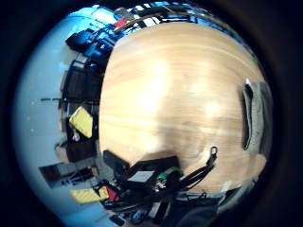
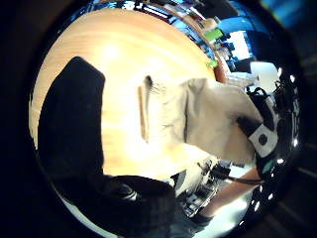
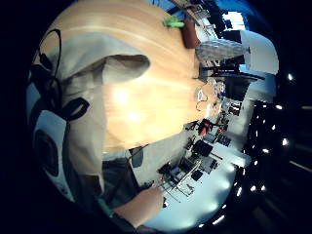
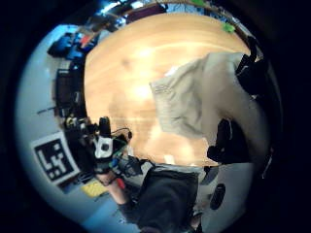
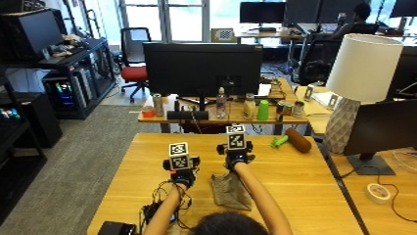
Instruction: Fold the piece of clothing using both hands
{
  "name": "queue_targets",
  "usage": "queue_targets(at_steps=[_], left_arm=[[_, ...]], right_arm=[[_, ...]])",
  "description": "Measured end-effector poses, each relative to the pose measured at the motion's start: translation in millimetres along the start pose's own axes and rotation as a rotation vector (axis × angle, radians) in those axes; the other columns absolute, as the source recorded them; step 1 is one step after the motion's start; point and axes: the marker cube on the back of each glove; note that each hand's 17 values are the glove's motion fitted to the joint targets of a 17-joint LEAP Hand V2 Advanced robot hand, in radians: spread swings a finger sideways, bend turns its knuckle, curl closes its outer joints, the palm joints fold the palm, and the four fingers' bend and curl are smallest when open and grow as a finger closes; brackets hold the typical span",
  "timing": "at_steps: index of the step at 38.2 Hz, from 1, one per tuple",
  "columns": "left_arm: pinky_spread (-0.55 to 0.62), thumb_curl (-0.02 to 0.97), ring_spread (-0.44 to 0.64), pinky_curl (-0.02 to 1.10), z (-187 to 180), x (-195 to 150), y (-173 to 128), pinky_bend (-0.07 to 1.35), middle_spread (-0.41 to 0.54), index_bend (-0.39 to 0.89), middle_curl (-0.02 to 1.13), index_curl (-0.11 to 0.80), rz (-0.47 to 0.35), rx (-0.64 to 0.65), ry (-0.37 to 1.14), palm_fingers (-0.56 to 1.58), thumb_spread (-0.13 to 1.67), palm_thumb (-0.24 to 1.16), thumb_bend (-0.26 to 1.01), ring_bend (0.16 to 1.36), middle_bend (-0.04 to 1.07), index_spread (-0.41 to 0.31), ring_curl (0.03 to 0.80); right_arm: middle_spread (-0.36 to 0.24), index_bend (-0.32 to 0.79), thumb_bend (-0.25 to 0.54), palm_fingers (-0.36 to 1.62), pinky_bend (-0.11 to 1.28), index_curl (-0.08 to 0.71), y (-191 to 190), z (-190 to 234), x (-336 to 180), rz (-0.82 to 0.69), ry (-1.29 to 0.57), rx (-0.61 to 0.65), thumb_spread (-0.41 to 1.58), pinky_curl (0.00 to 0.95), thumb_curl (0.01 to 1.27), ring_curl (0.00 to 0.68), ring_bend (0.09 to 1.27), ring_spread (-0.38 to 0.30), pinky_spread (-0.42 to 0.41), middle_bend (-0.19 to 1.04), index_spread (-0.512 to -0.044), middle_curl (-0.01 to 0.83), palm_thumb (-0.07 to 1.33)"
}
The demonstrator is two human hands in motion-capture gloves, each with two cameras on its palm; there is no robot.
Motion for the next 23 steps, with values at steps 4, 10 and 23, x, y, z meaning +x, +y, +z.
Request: queue_targets(at_steps=[4, 10, 23], left_arm=[[0.46, 0.2, 0.47, 0.32, -4.4, -27.6, 0.1, 0.31, 0.232, 0.15, 0.25, 0.236, -0.104, 0.011, -0.024, -0.01, 1.4, 0.16, 0.05, 0.47, 0.19, 0.054, 0.287], [0.45, 0.212, 0.47, 0.32, -12.2, -50.6, 10.7, 0.3, 0.232, 0.15, 0.26, 0.25, -0.183, -0.064, -0.036, 0.0, 1.5, 0.21, 0.09, 0.48, 0.2, 0.061, 0.287], [0.45, 0.216, 0.46, 0.33, -25.3, -25.1, 12.4, 0.31, 0.244, 0.14, 0.28, 0.256, -0.132, -0.122, -0.036, -0.02, 1.54, 0.19, 0.08, 0.49, 0.19, 0.076, 0.285]], right_arm=[[-0.17, 0.04, -0.029, 1.24, 0.8, 0.271, 34.3, 9.1, -51.5, -0.041, -0.149, -0.114, 0.8, 0.474, 0.4, 0.51, 0.85, -0.241, -0.318, 0.51, -0.225, 0.526, 1.11], [-0.134, -0.02, -0.033, 1.13, 0.79, 0.205, 62.7, 33.2, -85.3, 0.018, -0.455, -0.389, 0.87, 0.453, 0.4, 0.491, 0.85, -0.242, -0.341, 0.51, -0.213, 0.514, 1.03], [-0.085, 0.03, -0.014, 1.08, 0.77, 0.131, 50.6, 0.0, -48.7, -0.104, -0.605, -0.046, 1.08, 0.42, 0.39, 0.44, 0.74, -0.191, -0.286, 0.41, -0.206, 0.476, 0.99]])
